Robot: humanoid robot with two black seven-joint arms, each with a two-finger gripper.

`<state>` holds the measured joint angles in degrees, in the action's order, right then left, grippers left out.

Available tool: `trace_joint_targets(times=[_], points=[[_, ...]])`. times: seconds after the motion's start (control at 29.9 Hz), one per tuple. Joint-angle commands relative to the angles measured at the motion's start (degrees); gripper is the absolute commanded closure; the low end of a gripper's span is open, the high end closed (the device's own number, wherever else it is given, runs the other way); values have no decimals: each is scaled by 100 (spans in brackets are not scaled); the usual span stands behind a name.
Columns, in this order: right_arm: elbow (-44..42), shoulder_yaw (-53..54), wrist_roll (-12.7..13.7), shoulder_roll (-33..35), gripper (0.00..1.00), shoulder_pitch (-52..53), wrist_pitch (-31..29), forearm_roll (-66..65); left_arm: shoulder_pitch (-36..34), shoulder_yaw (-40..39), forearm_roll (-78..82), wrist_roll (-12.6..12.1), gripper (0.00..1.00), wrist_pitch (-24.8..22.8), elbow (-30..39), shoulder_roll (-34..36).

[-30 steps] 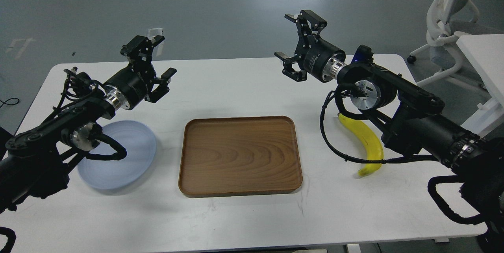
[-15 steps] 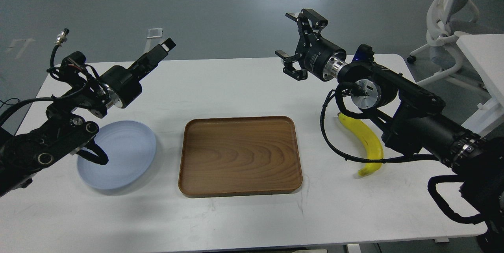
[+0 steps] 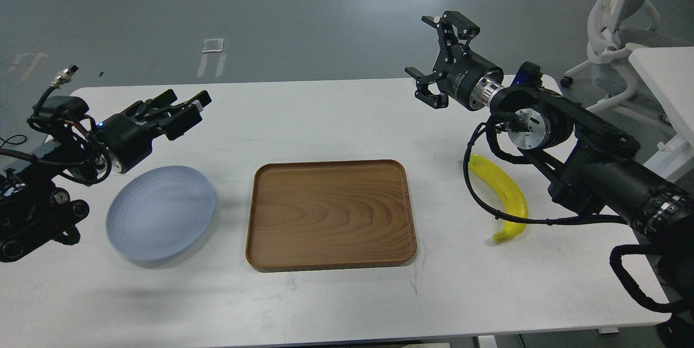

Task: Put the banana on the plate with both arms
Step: 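Lower the left gripper to the rim of the light blue plate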

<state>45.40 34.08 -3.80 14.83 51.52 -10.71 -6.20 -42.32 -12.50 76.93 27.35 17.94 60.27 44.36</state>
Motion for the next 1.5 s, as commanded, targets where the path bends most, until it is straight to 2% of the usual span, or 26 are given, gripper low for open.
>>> trace_joint_targets(times=[0.0, 0.53, 1.04, 1.2, 1.47], points=[[13, 142, 2, 47, 1, -185, -19, 5, -13, 283, 15, 65, 2, 245, 2, 222], [-31, 309, 2, 407, 1, -519, -19, -4, 356, 450, 270, 59, 2, 246, 2, 785], [-22, 635, -16, 486, 1, -836, 8, -4, 901, 468, 287, 65, 2, 254, -77, 811], [-31, 643, -33, 504, 1, -836, 8, -4, 1199, 468, 287, 65, 2, 359, -638, 715], [-31, 643, -51, 495, 1, -836, 8, -4, 1630, 468, 270, 65, 3, 474, -999, 619]])
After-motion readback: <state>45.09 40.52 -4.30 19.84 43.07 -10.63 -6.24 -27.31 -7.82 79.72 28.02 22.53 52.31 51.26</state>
